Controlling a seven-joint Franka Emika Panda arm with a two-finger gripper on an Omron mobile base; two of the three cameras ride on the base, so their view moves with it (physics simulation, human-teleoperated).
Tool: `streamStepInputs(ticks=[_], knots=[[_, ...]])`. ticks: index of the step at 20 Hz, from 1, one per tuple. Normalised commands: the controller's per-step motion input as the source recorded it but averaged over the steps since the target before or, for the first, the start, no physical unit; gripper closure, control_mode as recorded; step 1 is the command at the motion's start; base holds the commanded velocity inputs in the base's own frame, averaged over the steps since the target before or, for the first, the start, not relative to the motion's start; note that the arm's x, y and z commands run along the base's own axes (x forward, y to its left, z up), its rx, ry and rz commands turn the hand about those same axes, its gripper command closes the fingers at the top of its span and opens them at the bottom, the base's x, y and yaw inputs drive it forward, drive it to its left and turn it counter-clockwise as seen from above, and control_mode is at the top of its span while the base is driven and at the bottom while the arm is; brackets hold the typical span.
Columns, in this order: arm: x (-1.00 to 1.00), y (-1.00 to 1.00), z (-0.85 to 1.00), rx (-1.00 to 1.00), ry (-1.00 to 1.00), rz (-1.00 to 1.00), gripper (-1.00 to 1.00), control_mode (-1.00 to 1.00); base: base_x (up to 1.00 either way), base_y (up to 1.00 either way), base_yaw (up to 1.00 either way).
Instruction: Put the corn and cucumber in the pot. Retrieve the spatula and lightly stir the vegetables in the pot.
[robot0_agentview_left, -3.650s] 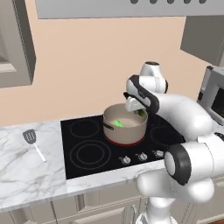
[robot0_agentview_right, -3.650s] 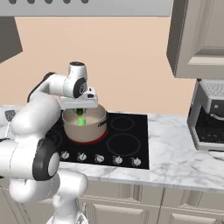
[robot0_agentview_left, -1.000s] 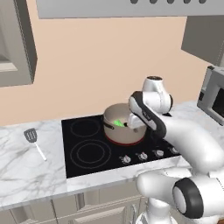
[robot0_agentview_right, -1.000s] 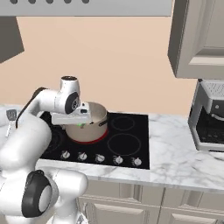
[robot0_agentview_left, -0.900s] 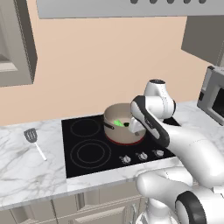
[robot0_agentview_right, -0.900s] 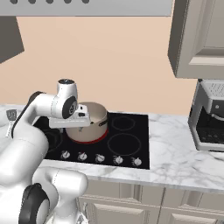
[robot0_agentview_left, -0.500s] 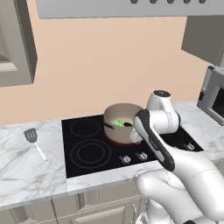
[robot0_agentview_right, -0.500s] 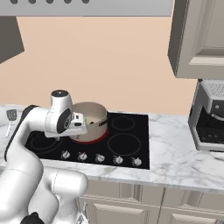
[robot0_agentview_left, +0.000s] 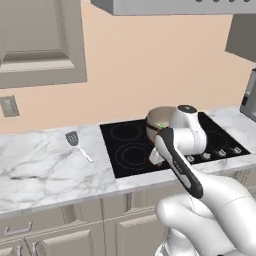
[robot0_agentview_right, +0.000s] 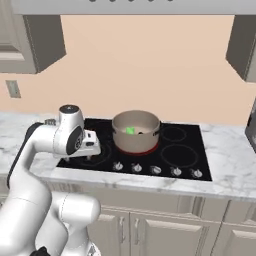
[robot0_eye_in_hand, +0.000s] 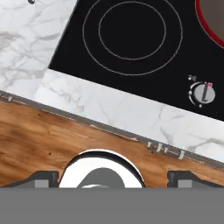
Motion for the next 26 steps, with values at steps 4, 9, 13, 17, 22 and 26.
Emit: streamStepInputs(ticks=[4, 9, 13, 17, 22, 26], knots=[[0.0, 0.0, 0.0, 0.0, 0.0, 0.0, -1.0, 1.0, 0.15, 1.0, -0.01], [0.0, 0.0, 0.0, 0.0, 0.0, 0.0, -1.0, 1.0, 0.75, 0.94, -0.05], [0.0, 0.0, 0.0, 0.0, 0.0, 0.0, -1.0, 1.0, 0.23, 0.38, -0.02], [0.0, 0.0, 0.0, 0.0, 0.0, 0.0, -1.0, 1.0, 0.0, 0.0, 0.0], [0.56, 0.2, -0.09, 0.0, 0.0, 0.0, -1.0, -1.0, 0.07, 0.03, 0.0], [0.74, 0.31, -0.2, 0.0, 0.0, 0.0, -1.0, -1.0, 0.0, 0.0, 0.0]])
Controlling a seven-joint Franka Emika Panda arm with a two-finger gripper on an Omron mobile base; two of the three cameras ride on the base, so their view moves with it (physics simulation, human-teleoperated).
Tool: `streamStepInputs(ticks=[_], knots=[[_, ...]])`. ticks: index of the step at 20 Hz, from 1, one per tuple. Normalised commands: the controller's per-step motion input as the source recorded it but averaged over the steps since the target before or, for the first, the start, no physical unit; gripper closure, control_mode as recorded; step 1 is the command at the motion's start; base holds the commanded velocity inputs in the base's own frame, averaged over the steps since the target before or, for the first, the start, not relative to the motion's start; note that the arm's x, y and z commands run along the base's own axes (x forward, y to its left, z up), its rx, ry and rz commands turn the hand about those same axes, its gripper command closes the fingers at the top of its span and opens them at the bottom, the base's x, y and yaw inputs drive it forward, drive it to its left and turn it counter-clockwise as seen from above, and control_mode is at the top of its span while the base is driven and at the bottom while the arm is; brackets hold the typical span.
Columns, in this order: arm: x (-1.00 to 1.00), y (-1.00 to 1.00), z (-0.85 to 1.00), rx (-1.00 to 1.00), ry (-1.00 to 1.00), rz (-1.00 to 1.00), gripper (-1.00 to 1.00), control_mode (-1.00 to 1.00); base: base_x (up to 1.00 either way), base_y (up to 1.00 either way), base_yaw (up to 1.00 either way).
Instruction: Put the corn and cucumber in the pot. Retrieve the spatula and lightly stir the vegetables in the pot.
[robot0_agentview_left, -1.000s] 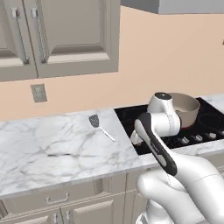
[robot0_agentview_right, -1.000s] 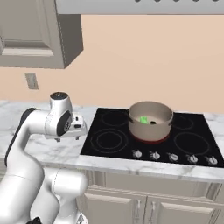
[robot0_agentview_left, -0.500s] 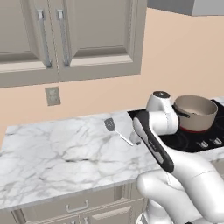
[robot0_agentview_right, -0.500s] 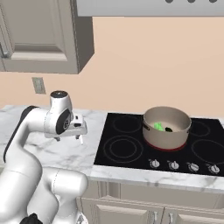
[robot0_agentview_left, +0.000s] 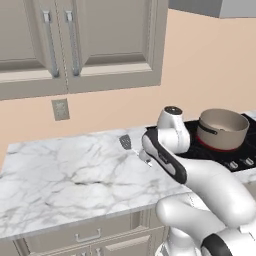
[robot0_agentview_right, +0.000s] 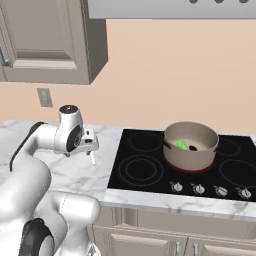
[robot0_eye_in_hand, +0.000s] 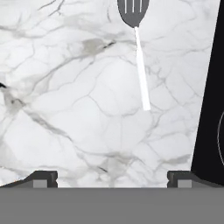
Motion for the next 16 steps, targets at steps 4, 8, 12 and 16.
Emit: streamStepInputs(ticks=[4, 8, 12, 16], knots=[[0.56, -0.03, -0.48, -0.02, 0.0, 0.0, -1.0, -1.0, 0.0, 0.0, 0.0], [0.45, -0.08, -0.49, 0.0, 0.03, 0.0, -1.0, -1.0, 0.0, 0.0, 0.0], [0.46, 0.0, -0.54, 0.0, 0.02, 0.0, -1.0, -1.0, 0.0, 0.0, 0.0], [0.49, 0.0, -0.49, 0.0, 0.06, -0.01, -1.0, -1.0, 0.0, 0.0, 0.0]])
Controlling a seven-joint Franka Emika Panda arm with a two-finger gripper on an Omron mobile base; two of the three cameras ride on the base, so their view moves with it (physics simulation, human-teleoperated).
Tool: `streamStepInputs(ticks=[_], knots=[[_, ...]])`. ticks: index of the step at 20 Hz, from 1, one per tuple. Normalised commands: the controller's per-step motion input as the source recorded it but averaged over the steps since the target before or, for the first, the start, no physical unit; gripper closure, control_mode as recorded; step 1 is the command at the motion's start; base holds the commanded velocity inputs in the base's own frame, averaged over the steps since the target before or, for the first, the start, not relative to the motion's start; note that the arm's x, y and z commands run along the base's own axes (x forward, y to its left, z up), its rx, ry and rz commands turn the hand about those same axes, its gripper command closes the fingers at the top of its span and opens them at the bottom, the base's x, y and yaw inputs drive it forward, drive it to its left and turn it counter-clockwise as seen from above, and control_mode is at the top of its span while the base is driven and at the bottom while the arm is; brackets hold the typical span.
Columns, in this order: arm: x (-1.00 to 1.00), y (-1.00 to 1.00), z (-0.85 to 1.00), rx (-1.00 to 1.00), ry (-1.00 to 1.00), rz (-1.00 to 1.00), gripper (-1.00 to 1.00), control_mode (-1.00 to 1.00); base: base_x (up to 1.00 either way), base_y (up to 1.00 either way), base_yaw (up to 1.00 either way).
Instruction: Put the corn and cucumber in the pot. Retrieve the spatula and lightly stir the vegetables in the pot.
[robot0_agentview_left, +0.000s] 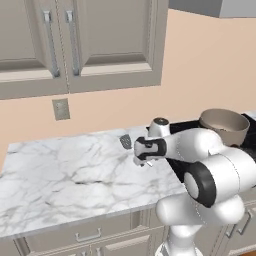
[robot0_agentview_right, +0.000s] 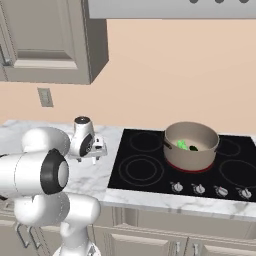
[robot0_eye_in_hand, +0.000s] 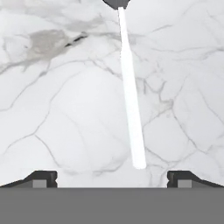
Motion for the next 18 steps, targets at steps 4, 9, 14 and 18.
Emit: streamStepInputs(ticks=[4, 9, 14, 18], knots=[[0.35, 0.0, -0.25, 0.0, 0.08, -0.01, -1.0, -1.0, 0.0, 0.0, 0.0], [0.03, 0.0, -0.03, 0.0, 0.13, 0.0, -1.0, -1.0, 0.0, 0.0, 0.0], [0.0, 0.0, -0.29, 0.0, 0.02, 0.0, -1.0, -1.0, 0.0, 0.0, 0.0], [0.0, 0.0, -0.42, 0.0, 0.0, 0.0, -1.0, -1.0, 0.0, 0.0, 0.0]])
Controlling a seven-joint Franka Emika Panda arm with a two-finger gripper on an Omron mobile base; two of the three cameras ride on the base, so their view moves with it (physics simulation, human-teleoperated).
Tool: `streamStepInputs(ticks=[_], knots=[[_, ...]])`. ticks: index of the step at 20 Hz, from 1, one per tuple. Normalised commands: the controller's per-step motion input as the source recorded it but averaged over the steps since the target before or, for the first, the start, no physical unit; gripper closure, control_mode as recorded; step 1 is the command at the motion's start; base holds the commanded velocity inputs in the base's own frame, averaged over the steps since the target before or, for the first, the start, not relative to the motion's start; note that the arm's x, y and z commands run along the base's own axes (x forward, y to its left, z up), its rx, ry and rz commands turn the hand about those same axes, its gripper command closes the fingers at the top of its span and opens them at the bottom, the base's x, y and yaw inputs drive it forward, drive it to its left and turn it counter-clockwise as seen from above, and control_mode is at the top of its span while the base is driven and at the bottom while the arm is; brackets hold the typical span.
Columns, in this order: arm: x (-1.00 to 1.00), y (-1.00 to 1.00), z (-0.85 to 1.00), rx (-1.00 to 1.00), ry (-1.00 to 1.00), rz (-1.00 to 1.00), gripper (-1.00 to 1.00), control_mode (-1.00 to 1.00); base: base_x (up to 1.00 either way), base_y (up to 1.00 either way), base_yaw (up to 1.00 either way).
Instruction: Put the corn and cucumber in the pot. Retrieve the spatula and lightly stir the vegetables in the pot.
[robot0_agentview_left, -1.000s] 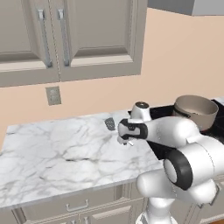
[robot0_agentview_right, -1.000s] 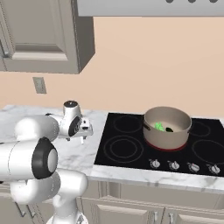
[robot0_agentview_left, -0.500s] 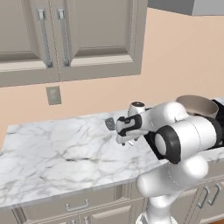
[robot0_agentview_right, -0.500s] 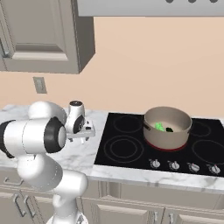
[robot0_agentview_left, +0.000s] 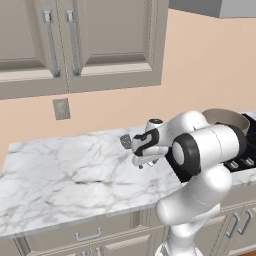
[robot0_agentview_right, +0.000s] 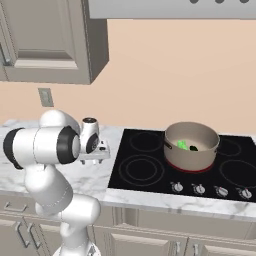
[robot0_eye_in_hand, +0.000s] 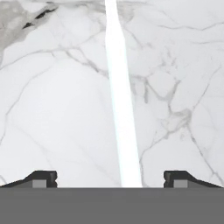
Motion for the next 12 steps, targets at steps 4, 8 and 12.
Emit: streamStepInputs(ticks=[4, 8, 12], knots=[[0.0, 0.0, -0.31, 0.0, 0.0, 0.0, -1.0, -1.0, 0.0, 0.0, 0.0], [0.0, 0.0, -0.16, 0.0, 0.0, 0.0, -1.0, -1.0, 0.0, 0.0, 0.0], [0.0, 0.0, -0.04, 0.0, 0.0, 0.0, 1.0, -1.0, 0.0, 0.0, 0.0]])
